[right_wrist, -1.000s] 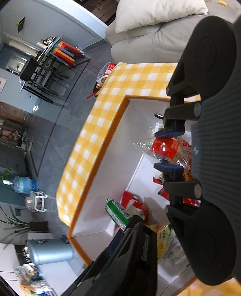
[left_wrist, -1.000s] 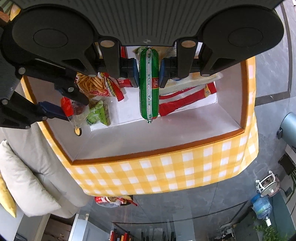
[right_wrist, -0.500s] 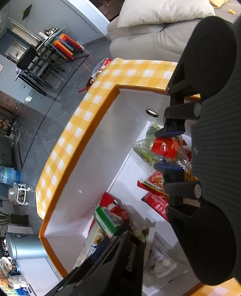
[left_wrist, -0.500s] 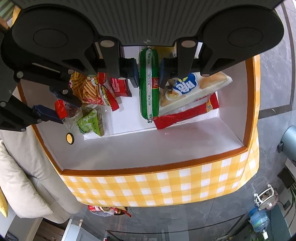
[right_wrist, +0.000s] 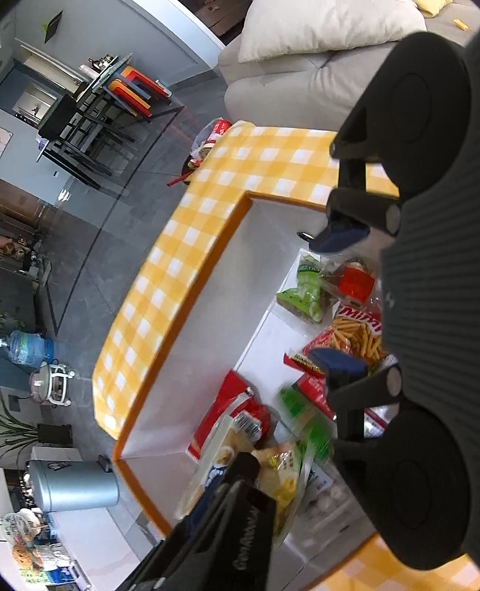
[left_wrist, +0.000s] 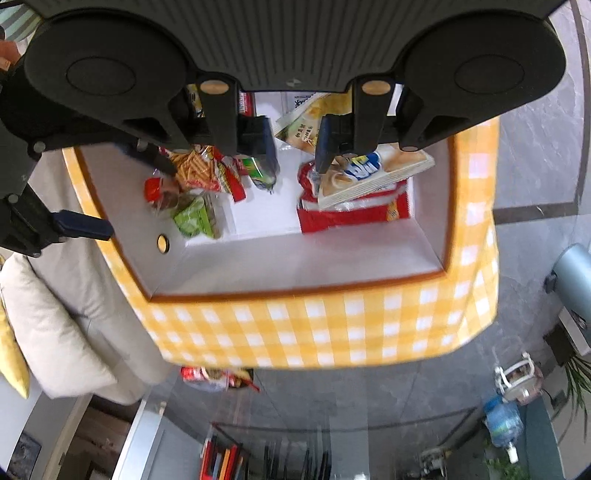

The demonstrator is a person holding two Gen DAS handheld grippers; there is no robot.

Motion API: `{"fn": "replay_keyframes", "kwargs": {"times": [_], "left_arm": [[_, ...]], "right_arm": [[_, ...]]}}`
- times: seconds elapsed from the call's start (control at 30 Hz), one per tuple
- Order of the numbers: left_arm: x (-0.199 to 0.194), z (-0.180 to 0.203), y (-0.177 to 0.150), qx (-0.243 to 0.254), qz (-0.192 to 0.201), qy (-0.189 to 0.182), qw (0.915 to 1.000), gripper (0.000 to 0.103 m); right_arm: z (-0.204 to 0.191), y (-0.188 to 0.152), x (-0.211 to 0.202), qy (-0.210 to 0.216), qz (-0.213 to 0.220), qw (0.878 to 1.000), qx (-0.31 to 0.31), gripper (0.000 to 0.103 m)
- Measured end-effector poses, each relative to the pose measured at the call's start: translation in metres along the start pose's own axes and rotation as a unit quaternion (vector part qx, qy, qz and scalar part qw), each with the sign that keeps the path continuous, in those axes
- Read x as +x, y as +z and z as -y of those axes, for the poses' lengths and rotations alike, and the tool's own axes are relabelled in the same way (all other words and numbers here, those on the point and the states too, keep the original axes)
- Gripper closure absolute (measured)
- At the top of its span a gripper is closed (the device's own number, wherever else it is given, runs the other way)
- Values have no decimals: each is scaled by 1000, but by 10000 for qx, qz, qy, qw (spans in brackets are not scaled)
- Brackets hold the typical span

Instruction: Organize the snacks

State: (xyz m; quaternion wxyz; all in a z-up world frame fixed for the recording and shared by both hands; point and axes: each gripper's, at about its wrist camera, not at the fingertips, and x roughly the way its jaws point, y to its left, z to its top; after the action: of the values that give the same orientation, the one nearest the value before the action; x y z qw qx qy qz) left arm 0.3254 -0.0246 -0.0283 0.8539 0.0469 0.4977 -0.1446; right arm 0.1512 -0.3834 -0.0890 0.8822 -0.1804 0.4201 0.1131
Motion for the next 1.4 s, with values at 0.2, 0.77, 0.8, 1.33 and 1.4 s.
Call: {"fn": "replay_keyframes", "kwargs": {"times": [0.2,0.77,0.8,1.33,1.4], "left_arm": [[-36,-1,-9,-41,583,336,9977,48],[-117,1,-80,438,1514,1180,9804,29],[-122,3,-86,461,1572,1257,9785,27],[-188,32,-154,513,2205,1788,9575,10],[-193,34,-158,412,2191,1622,9613,9]], "right_arm": [[-3,-1,-30,-39,158,9999,19,16],[-10,-41,-124,87,679,9919,1070,7],[-11,-45,-132,106,748,9905,1148,6],[-21,-108,-223,219,1524,9624,2237,4],[-24,-115,-230,207,1606,9592,2317,4]]}}
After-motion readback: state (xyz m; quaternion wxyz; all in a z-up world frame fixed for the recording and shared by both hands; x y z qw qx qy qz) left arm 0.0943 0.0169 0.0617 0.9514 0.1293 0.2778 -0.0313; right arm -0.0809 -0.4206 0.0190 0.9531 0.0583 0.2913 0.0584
